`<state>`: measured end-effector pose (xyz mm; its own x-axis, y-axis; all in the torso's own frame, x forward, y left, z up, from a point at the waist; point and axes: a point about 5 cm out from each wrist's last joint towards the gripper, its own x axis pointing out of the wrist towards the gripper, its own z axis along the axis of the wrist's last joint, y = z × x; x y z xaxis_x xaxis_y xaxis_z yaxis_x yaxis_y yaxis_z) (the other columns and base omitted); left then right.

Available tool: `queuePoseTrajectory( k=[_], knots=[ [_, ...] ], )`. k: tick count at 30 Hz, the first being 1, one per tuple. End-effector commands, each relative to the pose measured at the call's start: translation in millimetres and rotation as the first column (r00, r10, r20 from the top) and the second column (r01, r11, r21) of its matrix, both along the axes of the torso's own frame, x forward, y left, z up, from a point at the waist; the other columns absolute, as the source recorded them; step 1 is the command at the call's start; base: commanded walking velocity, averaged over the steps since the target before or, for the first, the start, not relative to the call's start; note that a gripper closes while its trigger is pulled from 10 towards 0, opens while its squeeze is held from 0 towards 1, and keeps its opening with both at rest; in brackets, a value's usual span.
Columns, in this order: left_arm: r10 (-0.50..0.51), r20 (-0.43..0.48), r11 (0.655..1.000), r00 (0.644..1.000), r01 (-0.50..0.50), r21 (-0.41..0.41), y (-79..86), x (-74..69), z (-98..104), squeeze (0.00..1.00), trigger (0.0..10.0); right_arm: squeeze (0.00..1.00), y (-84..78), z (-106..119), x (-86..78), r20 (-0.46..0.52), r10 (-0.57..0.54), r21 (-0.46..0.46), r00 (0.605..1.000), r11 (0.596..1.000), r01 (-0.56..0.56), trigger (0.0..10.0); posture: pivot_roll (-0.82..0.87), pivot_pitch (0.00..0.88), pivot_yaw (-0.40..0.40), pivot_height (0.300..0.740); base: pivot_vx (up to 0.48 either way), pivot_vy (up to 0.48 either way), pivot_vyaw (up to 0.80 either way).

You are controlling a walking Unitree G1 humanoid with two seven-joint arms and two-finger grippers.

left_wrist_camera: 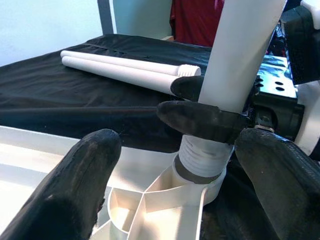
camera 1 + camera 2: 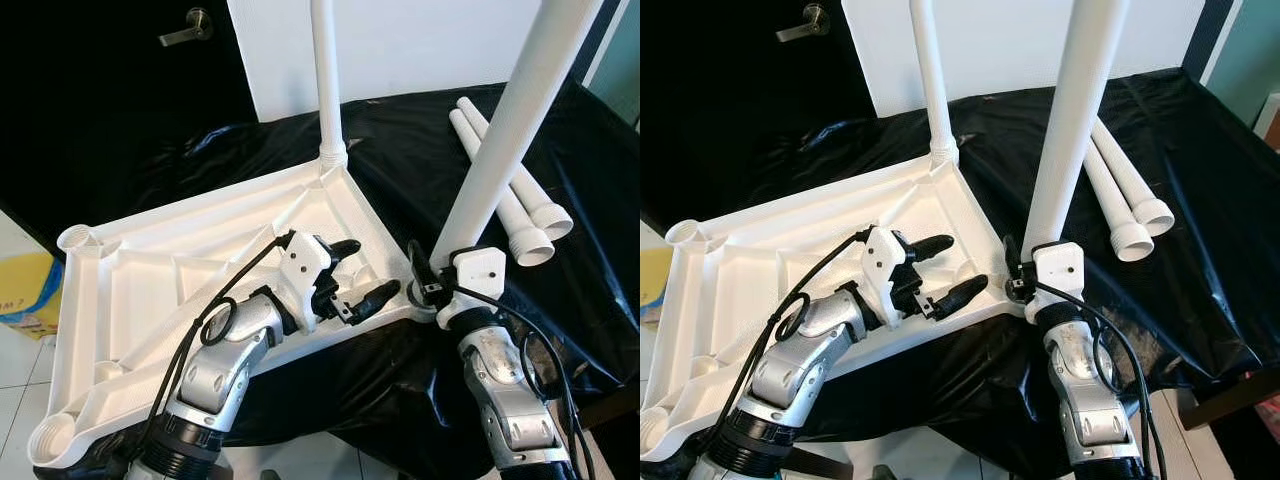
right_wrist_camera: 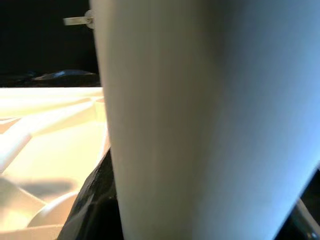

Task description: Building children table

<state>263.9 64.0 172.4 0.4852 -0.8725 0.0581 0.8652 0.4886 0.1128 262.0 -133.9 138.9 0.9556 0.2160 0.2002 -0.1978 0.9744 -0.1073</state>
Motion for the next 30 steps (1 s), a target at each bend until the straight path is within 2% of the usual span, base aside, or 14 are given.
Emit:
queuePoseTrajectory(
  k=[1, 8, 10, 13, 20, 24, 26, 27, 29, 30],
  knots=[
    [0.026, -0.01, 1.0, 1.0, -0.026, 0.0, 0.8, -1.1, 0, 0.0, 10.0, 0.0, 1.7, -29, -6.6, -0.129, 0.025, -0.02, 0.991, 0.999, -0.027, 10.0, -0.16, 0.068, 0.069, 0.74, 0.0, 0.0, 0.0],
    [0.018, -0.023, 1.0, 1.0, -0.018, -0.014, -4.4, -6.1, -1, 0.0, 10.0, 0.0, 4.3, -41, -7.2, -0.16, 0.079, -0.057, 0.984, 0.994, -0.089, 10.0, -0.15, 0.06, 0.07, 0.74, 0.0, 0.0, 0.0],
    [0.007, -0.021, 1.0, 1.0, -0.007, 0.004, -4.7, -8.9, -2, 0.0, 10.0, 0.0, 4.9, -42, -5.3, -0.156, 0.091, -0.064, 0.984, 0.993, -0.102, 10.0, -0.15, 0.062, 0.071, 0.74, 0.0, 0.0, 0.0],
    [0.012, -0.025, 1.0, 1.0, -0.012, 0.011, -3.1, -9.3, -3, 0.0, 10.0, 0.0, 1.8, -44, -2.2, -0.178, 0.079, -0.046, 0.981, 0.995, -0.088, 10.0, -0.14, 0.064, 0.07, 0.74, 0.0, 0.0, 0.0],
    [0.028, -0.024, 0.999, 0.999, -0.027, 0.019, 0.0, -10.5, -3, 0.0, 10.0, 0.0, -0.7, -41, 6.7, -0.226, 0.085, 0.089, 0.97, 0.994, -0.067, 10.0, -0.14, 0.064, 0.067, 0.74, 0.0, 0.0, 0.0],
    [0.031, -0.026, 0.999, 0.999, -0.031, 0.019, -0.3, -11.2, -4, 0.0, 10.0, 0.0, 0.8, -43, 3.7, -0.234, 0.104, 0.049, 0.967, 0.994, -0.095, 10.0, -0.14, 0.062, 0.062, 0.74, 0.0, 0.0, 0.0],
    [0.036, -0.025, 0.999, 0.999, -0.036, 0.016, -0.4, -11.2, -3, 0.0, 10.0, 0.0, -0.9, -50, -0.9, -0.242, 0.116, -0.011, 0.963, 0.992, -0.122, 10.0, -0.13, 0.058, 0.061, 0.74, 0.0, 0.0, 0.0],
    [0.036, -0.025, 0.999, 0.999, -0.036, 0.016, -0.4, -11.2, -3, 0.0, 10.0, 0.0, -0.9, -50, -0.9, -0.242, 0.116, -0.011, 0.963, 0.992, -0.122, 10.0, -0.13, 0.058, 0.061, 0.74, 0.0, 0.0, 0.0],
    [0.038, -0.024, 0.999, 0.999, -0.037, 0.016, -0.3, -10.7, -3, 0.0, 10.0, 0.0, -3.4, -50, -2.3, -0.209, 0.121, -0.099, 0.97, 0.985, -0.144, 10.0, -0.13, 0.054, 0.061, 0.74, 0.0, 0.0, 0.0],
    [0.038, -0.024, 0.999, 0.999, -0.037, 0.016, -0.3, -10.7, -3, 0.0, 10.0, 0.0, -3.4, -50, -2.3, -0.209, 0.121, -0.099, 0.97, 0.985, -0.144, 10.0, -0.13, 0.054, 0.061, 0.74, 0.0, 0.0, 0.0]
  ],
)
